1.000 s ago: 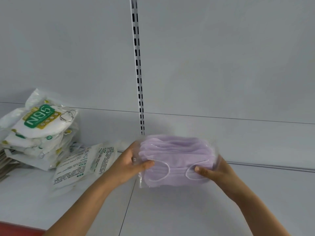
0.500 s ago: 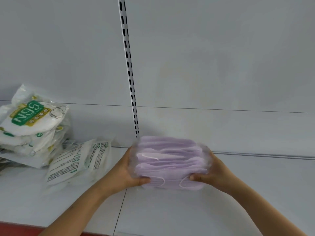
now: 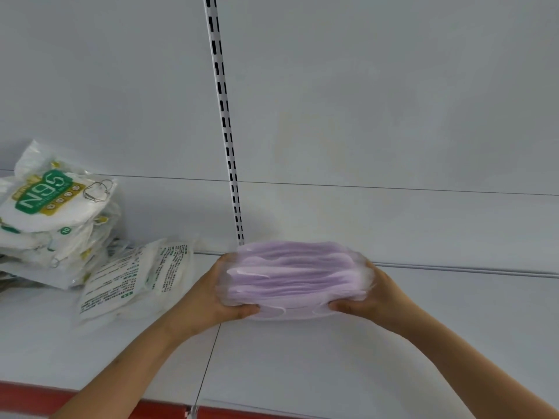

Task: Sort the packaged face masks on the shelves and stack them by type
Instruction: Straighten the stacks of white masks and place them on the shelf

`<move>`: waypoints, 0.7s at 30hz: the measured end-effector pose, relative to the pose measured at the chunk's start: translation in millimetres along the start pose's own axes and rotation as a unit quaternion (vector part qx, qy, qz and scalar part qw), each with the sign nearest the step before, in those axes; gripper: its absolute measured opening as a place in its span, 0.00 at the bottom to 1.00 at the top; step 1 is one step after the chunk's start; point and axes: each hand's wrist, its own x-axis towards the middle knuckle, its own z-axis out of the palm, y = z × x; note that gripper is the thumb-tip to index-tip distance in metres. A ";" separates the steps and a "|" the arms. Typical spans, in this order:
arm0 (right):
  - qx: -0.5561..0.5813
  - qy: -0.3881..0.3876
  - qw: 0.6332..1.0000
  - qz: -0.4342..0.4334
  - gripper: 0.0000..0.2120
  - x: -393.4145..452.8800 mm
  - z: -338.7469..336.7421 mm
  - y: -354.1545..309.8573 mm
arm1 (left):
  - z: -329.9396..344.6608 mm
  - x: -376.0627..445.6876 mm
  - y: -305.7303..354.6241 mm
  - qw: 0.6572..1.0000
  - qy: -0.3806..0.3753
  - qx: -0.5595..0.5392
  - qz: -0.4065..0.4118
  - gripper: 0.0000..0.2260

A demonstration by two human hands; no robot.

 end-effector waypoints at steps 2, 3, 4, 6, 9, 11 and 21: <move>0.010 -0.031 0.999 -0.001 0.50 -0.7 -0.4 3.3 | -1.4 -2.2 -1.3 1.000 -0.009 0.012 0.007 0.54; 0.014 -0.040 0.999 0.012 0.55 -2.4 0.4 6.0 | -1.8 -3.7 -0.6 1.000 -0.012 0.013 -0.004 0.58; 0.021 -0.043 0.999 0.023 0.59 -4.2 1.8 8.4 | -1.2 -5.3 1.8 1.000 -0.013 0.015 -0.009 0.62; 0.034 -0.037 0.998 0.032 0.62 -5.5 4.5 11.4 | 0.2 -7.5 8.2 0.999 -0.004 0.047 0.016 0.63; 0.046 -0.033 0.998 0.036 0.62 -5.4 7.4 9.3 | 0.4 -10.3 22.6 0.986 0.001 0.154 0.069 0.57; 0.036 -0.035 0.998 0.025 0.62 -5.6 8.0 6.3 | -2.5 -9.8 27.3 0.971 -0.013 0.209 0.115 0.49; -0.007 -0.017 0.999 0.031 0.52 -10.7 10.9 10.1 | -14.3 -21.5 5.9 0.975 -0.049 0.197 0.092 0.53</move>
